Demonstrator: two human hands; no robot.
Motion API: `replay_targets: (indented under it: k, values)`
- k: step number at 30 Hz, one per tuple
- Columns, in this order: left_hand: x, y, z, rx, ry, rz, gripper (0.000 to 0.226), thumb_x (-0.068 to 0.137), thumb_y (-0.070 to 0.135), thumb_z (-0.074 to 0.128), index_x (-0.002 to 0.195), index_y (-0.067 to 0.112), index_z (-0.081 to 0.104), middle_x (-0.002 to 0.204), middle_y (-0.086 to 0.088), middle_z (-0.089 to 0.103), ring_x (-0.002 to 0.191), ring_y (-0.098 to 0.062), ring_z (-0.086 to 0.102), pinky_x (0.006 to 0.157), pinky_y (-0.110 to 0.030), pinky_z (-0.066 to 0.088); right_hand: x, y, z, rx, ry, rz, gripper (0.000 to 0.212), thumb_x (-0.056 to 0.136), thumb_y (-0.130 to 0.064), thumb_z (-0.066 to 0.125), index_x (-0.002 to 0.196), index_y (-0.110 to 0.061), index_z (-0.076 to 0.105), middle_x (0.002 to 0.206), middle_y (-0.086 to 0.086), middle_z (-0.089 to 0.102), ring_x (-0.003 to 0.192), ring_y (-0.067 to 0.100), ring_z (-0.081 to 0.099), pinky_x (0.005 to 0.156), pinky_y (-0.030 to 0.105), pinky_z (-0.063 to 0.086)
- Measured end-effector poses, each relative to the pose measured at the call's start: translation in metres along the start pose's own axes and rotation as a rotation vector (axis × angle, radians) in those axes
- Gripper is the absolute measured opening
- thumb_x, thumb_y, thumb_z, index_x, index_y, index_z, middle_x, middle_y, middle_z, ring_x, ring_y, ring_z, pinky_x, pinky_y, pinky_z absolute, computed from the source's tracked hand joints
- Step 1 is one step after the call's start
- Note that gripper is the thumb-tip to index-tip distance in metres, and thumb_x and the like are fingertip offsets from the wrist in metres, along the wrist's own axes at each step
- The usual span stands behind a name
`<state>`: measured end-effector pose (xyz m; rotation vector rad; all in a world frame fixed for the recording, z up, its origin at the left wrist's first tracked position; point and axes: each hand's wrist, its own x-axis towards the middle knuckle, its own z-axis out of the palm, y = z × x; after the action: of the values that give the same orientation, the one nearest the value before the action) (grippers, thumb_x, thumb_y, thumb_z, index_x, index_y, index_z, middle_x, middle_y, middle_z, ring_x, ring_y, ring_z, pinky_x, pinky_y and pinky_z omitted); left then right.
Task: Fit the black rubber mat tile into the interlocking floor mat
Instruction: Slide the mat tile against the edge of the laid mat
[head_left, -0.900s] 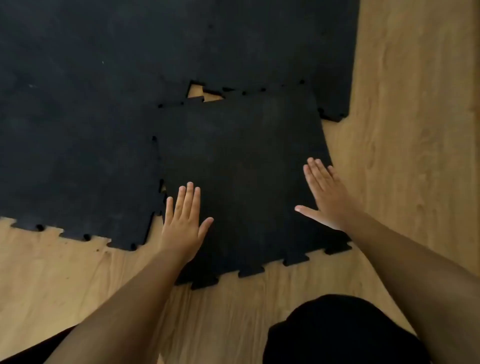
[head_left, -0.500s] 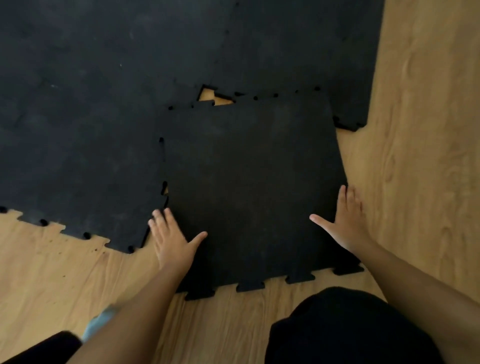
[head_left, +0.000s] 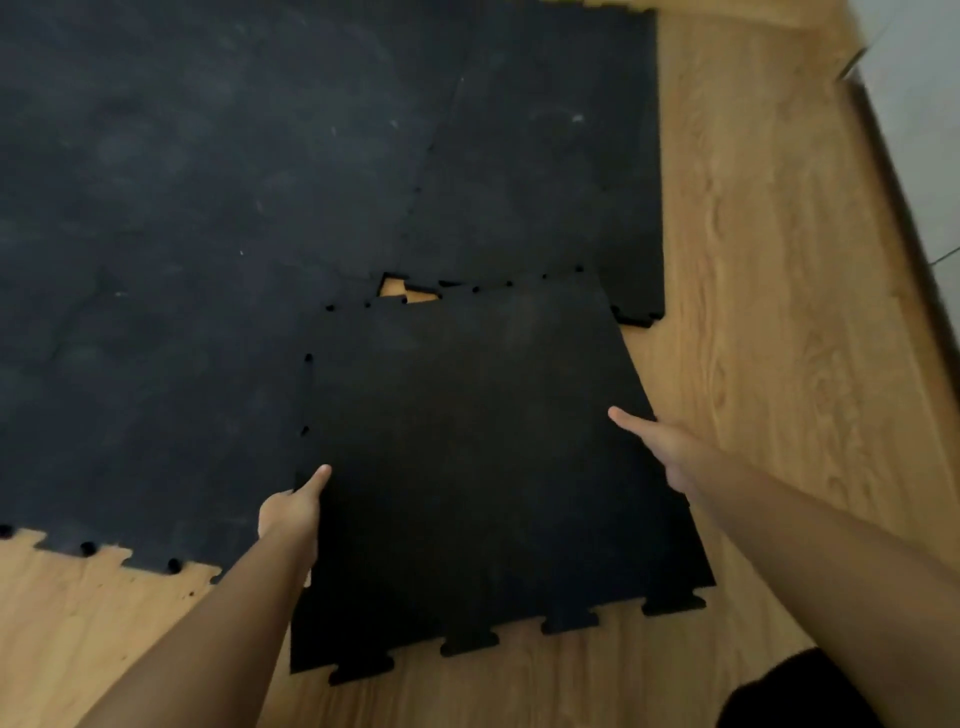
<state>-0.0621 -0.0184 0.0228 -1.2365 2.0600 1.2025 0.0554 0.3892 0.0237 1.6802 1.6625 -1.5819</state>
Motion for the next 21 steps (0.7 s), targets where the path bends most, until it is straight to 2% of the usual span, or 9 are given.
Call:
replay_targets:
  k: [2,5,7,10,12,13,15,17,21]
  values:
    - [-0.007,0.011,-0.007,-0.048,0.053,0.032,0.069,0.076,0.047,0.075,0.129,0.01,0.053,0.08,-0.008,0.053,0.062,-0.027,0.051,0.05,-0.04,0.041,-0.003,0.013,0.015,0.115,0.075,-0.06,0.091,0.076,-0.056,0.072,0.147,-0.012,0.035,0.152,0.01,0.037,0.137,0.032,0.036,0.111,0.045,0.027]
    - [-0.013,0.018,-0.016,-0.035,0.122,0.201,0.061,0.08,0.047,0.071,0.125,0.008,0.054,0.087,-0.007,0.057,0.081,-0.033,0.061,0.07,-0.046,0.053,-0.019,0.023,0.025,0.172,0.325,-0.105,0.084,0.07,-0.059,0.076,0.133,-0.01,0.051,0.135,0.01,0.055,0.121,0.034,0.051,0.105,0.046,0.038]
    - [-0.017,0.023,-0.019,-0.008,0.141,0.305,0.056,0.082,0.048,0.068,0.121,0.01,0.056,0.094,-0.009,0.061,0.083,-0.032,0.061,0.073,-0.047,0.052,-0.029,0.029,0.028,0.189,0.387,-0.128,0.084,0.065,-0.066,0.074,0.127,-0.012,0.056,0.125,0.007,0.061,0.11,0.031,0.058,0.097,0.043,0.044]
    - [-0.026,0.04,-0.015,-0.034,0.124,0.371,0.048,0.083,0.045,0.068,0.117,0.013,0.058,0.101,-0.007,0.062,0.084,-0.026,0.06,0.07,-0.041,0.049,-0.043,0.04,0.026,0.285,0.529,-0.114,0.081,0.068,-0.063,0.075,0.133,-0.019,0.054,0.092,-0.007,0.056,0.077,0.013,0.054,0.071,0.033,0.042]
    - [-0.035,0.053,-0.006,-0.02,0.06,0.442,0.049,0.085,0.042,0.067,0.122,0.012,0.056,0.102,-0.005,0.06,0.088,-0.025,0.062,0.072,-0.039,0.05,-0.047,0.05,0.018,0.347,0.578,-0.105,0.079,0.069,-0.06,0.076,0.134,-0.02,0.053,0.078,-0.011,0.05,0.071,0.006,0.049,0.062,0.028,0.04]
    - [-0.038,0.059,-0.001,-0.02,0.027,0.48,0.05,0.085,0.042,0.066,0.124,0.011,0.055,0.101,-0.004,0.06,0.085,-0.022,0.062,0.069,-0.036,0.05,-0.048,0.054,0.012,0.364,0.585,-0.108,0.079,0.069,-0.059,0.076,0.134,-0.02,0.053,0.087,-0.006,0.057,0.078,0.014,0.056,0.068,0.03,0.045]
    - [-0.041,0.068,0.009,-0.034,-0.025,0.521,0.05,0.086,0.041,0.066,0.124,0.011,0.055,0.097,-0.003,0.061,0.079,-0.017,0.06,0.065,-0.031,0.047,-0.043,0.059,-0.001,0.364,0.519,-0.155,0.076,0.07,-0.061,0.073,0.129,-0.016,0.055,0.118,0.006,0.063,0.104,0.027,0.061,0.09,0.042,0.049]
    - [-0.041,0.072,0.022,-0.029,-0.052,0.522,0.05,0.086,0.042,0.065,0.124,0.01,0.055,0.103,-0.005,0.061,0.083,-0.017,0.059,0.07,-0.033,0.046,-0.035,0.062,-0.011,0.342,0.417,-0.214,0.072,0.074,-0.062,0.07,0.123,-0.011,0.057,0.124,0.012,0.062,0.109,0.031,0.06,0.093,0.046,0.049]
    - [-0.028,0.063,0.04,0.006,-0.07,0.394,0.052,0.086,0.042,0.066,0.126,0.011,0.054,0.097,-0.005,0.06,0.079,-0.02,0.058,0.066,-0.035,0.046,-0.018,0.067,-0.015,0.254,0.401,-0.061,0.082,0.081,-0.055,0.067,0.147,-0.018,0.035,0.148,0.008,0.041,0.134,0.032,0.039,0.109,0.05,0.031]
